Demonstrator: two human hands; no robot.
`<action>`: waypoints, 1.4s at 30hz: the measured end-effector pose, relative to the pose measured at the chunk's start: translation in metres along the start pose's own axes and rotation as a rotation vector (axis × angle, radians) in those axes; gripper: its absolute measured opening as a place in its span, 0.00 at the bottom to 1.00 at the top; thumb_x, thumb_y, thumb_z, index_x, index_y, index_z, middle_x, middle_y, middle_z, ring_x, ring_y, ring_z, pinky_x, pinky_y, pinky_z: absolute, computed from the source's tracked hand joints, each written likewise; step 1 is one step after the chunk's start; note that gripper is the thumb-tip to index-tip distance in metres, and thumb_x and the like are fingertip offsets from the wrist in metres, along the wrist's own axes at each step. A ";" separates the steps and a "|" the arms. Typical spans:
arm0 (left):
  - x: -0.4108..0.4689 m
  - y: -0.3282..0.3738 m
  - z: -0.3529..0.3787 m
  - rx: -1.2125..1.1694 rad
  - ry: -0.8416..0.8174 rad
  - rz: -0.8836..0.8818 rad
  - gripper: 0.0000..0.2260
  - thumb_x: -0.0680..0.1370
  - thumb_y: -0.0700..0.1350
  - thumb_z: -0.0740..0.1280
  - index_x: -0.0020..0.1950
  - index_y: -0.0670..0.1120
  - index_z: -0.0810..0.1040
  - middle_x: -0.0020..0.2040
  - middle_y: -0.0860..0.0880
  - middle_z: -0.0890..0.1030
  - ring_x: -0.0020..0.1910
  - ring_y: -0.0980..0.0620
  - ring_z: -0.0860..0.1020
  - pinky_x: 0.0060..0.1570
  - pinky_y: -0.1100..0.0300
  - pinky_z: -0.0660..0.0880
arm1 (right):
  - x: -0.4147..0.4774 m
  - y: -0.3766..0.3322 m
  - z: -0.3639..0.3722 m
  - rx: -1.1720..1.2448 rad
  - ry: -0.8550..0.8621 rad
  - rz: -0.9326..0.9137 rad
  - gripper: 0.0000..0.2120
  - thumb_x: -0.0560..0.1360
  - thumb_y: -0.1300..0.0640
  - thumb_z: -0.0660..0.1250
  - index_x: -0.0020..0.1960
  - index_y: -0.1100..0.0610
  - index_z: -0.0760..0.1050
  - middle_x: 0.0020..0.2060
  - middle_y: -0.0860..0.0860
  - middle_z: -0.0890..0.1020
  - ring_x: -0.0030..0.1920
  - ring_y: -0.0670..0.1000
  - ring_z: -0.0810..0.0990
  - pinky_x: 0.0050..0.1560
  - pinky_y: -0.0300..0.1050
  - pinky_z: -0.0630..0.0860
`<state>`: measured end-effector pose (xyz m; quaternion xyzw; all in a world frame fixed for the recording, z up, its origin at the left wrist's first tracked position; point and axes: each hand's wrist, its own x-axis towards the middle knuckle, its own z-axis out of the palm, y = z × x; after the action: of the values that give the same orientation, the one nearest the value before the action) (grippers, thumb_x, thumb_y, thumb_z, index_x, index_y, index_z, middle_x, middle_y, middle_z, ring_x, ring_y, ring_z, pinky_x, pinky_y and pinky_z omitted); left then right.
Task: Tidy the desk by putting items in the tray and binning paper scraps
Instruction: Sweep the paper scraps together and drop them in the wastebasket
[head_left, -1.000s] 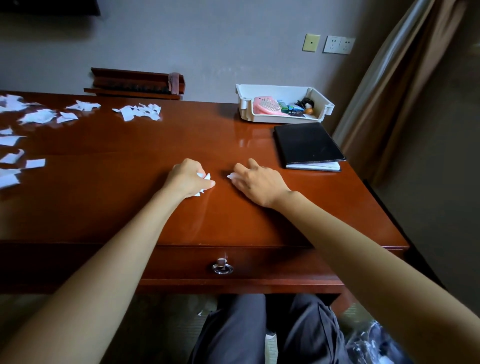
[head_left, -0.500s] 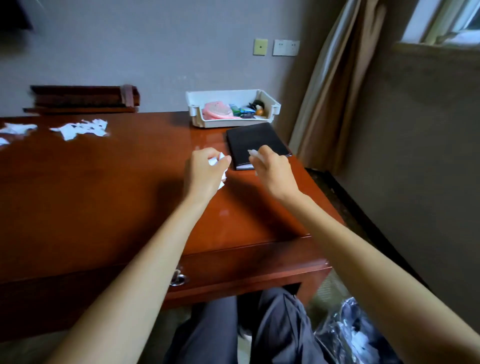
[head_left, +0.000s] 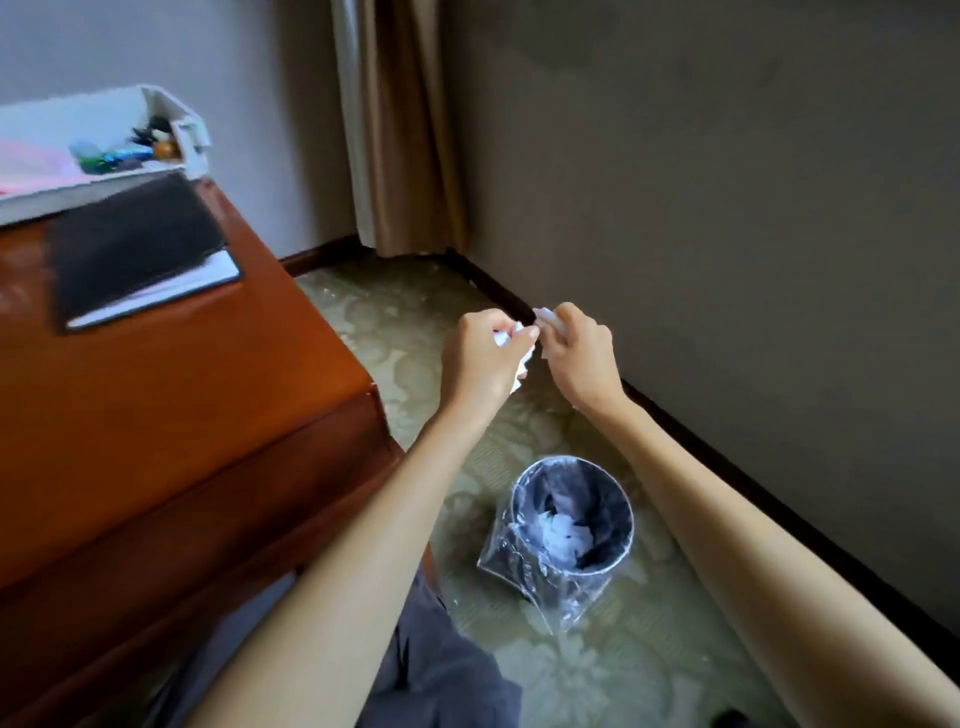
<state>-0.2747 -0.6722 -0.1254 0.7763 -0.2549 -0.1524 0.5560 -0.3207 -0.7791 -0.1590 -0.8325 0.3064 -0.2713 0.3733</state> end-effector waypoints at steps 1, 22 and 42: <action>0.002 -0.008 0.015 0.019 -0.032 -0.030 0.13 0.76 0.43 0.67 0.31 0.47 0.71 0.29 0.48 0.76 0.25 0.52 0.74 0.27 0.64 0.72 | 0.000 0.019 -0.003 -0.025 -0.007 0.040 0.18 0.78 0.58 0.60 0.31 0.51 0.59 0.48 0.61 0.83 0.41 0.61 0.78 0.42 0.52 0.74; 0.067 -0.253 0.208 0.430 -0.472 -0.637 0.11 0.76 0.45 0.67 0.35 0.43 0.75 0.44 0.37 0.80 0.46 0.40 0.78 0.48 0.53 0.76 | -0.009 0.314 0.103 -0.257 -0.445 0.681 0.13 0.79 0.58 0.56 0.53 0.67 0.74 0.49 0.64 0.81 0.51 0.65 0.78 0.46 0.50 0.73; 0.067 -0.284 0.227 0.761 -0.912 -0.547 0.29 0.78 0.31 0.53 0.77 0.48 0.54 0.78 0.42 0.51 0.76 0.43 0.55 0.72 0.52 0.59 | -0.029 0.352 0.120 -0.442 -0.821 0.583 0.26 0.74 0.70 0.58 0.71 0.62 0.60 0.66 0.61 0.65 0.66 0.62 0.67 0.66 0.52 0.66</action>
<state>-0.2729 -0.8173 -0.4660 0.8131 -0.2946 -0.5017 0.0195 -0.3668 -0.8911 -0.5116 -0.8091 0.4034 0.2613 0.3381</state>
